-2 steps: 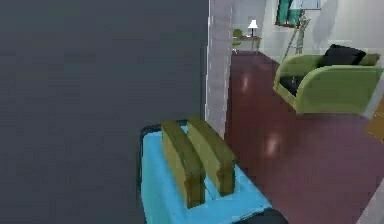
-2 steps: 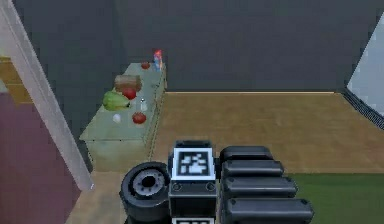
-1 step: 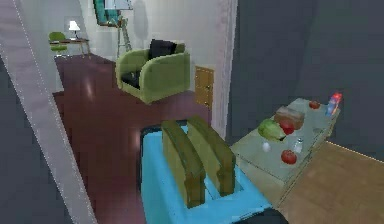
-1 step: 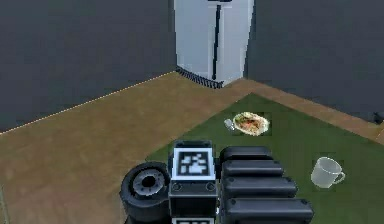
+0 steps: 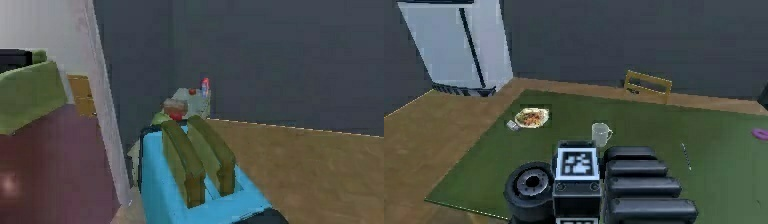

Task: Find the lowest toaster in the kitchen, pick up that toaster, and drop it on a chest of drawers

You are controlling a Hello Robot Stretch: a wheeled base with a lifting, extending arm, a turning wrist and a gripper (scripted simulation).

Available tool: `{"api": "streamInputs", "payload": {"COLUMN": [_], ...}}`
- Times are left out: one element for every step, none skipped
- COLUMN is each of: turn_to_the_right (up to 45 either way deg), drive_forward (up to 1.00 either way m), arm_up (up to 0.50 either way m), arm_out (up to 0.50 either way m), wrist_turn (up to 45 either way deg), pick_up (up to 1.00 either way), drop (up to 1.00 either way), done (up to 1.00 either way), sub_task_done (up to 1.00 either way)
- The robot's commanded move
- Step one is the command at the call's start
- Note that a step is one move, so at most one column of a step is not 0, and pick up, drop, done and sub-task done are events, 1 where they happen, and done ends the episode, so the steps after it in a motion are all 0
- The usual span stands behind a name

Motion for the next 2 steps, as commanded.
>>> {"api": "streamInputs", "payload": {"turn_to_the_right": [0.0,45.0], "drive_forward": [0.90,0.00], "arm_up": [0.00,0.00], "arm_out": [0.00,0.00], "wrist_turn": [0.0,0.0], "pick_up": [0.00,0.00], "drop": [0.00,0.00], "done": [0.00,0.00], "sub_task_done": [0.00,0.00]}}
